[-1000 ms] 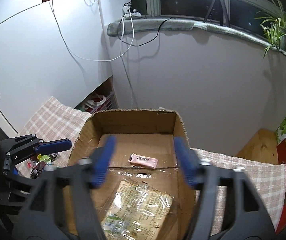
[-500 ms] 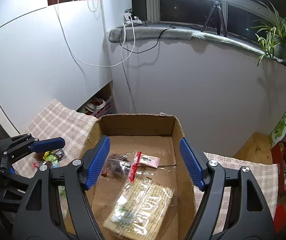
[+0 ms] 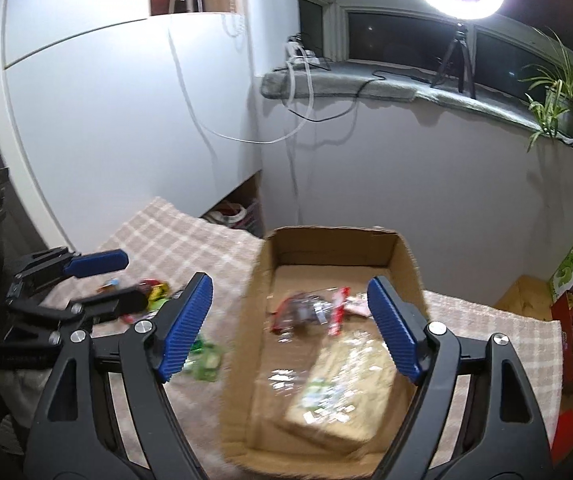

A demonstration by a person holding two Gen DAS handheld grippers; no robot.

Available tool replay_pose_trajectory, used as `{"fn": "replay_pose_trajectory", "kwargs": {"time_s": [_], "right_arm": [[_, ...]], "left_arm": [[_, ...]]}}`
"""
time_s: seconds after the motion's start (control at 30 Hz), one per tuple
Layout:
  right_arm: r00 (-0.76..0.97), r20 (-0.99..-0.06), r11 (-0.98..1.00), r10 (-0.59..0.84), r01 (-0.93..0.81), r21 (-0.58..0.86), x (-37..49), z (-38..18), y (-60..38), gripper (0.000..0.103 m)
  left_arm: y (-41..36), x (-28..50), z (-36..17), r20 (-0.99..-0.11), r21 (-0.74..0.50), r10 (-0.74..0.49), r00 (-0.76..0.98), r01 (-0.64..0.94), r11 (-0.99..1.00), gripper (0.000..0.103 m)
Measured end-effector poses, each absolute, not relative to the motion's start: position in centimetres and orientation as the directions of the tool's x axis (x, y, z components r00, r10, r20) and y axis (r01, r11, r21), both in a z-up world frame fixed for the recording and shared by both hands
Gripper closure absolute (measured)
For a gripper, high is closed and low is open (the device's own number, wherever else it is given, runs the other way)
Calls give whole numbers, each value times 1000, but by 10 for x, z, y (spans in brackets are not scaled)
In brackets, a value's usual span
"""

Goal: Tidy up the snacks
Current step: 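Move both tools back to the snack pile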

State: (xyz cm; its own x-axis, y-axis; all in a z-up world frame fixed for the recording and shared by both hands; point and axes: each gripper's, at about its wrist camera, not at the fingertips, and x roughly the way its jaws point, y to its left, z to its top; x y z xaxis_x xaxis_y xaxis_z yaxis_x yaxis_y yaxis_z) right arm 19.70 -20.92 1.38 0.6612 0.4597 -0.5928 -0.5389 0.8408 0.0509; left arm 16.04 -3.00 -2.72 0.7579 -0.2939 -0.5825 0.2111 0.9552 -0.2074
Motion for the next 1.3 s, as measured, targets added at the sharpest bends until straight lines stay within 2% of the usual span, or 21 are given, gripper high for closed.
{"fn": "replay_pose_trajectory", "kwargs": {"time_s": [0.33,0.67,0.97,1.3], "right_arm": [[578,-588,753,566,-652,84,126,5,-162,21],[442,-692,715,571,-682,154,98,-56,-111,21],[415,-742,785,526,-572,237,120,-93,-84,21],[434,-784,828,444,-532,174,138,-111,-59,21]], "left_arm": [[53,116,-30,-579,-241,-204,789,73,968,43],[125,85,-56,-630,-218,-103,770,-48,975,40],[145,96,-88,-679,-203,-127,723,-19,979,40],[142,124,-111,-721,-138,-125,681,36,990,40]]}}
